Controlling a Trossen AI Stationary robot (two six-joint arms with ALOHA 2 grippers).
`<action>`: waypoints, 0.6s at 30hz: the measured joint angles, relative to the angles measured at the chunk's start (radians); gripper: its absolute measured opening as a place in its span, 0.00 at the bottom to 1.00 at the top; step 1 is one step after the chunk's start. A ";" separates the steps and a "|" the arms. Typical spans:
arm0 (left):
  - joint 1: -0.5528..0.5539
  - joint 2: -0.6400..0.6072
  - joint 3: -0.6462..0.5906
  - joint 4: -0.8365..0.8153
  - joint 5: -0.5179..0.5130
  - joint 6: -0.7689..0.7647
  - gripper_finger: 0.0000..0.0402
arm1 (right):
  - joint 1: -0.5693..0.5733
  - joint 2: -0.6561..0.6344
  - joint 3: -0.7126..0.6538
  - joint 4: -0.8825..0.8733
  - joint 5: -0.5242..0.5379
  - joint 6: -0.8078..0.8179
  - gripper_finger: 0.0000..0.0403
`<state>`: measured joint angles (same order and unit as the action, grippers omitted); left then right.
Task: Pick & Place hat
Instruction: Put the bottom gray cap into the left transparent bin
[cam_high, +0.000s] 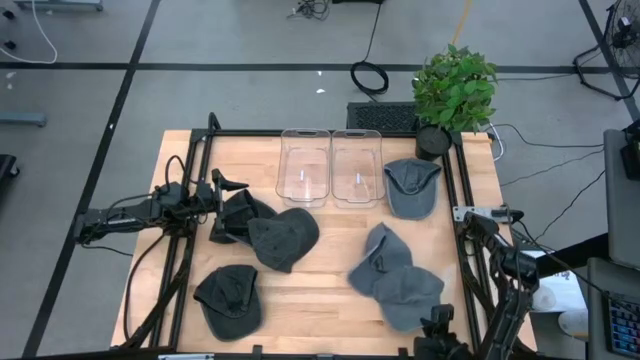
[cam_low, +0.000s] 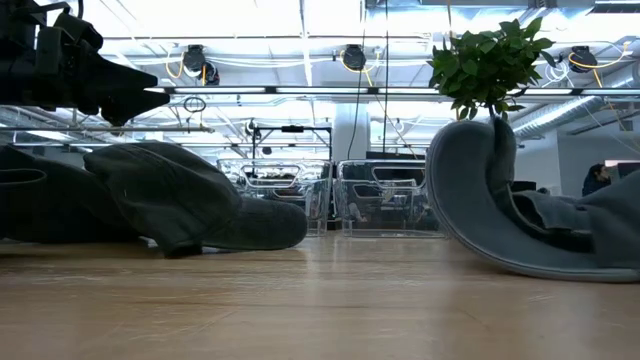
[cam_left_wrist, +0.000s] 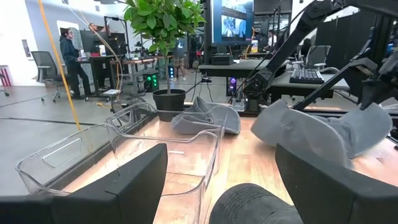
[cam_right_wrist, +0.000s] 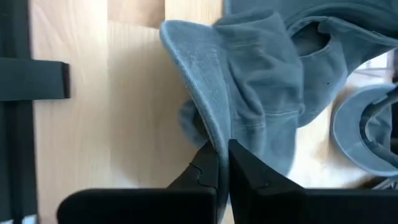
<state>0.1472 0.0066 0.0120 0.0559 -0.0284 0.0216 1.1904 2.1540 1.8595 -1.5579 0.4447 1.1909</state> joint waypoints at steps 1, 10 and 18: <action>0.000 0.000 0.000 0.000 0.000 0.000 0.76 | 0.000 -0.015 0.000 0.001 0.000 -0.008 0.00; 0.000 0.000 0.000 0.000 0.000 0.000 0.76 | -0.001 -0.200 -0.105 -0.002 -0.001 -0.022 0.00; 0.000 0.000 0.000 0.000 0.000 0.000 0.76 | -0.022 -0.411 -0.246 -0.010 -0.005 0.000 0.00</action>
<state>0.1472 0.0065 0.0120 0.0559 -0.0284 0.0216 1.1685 1.7426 1.6136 -1.5681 0.4402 1.1913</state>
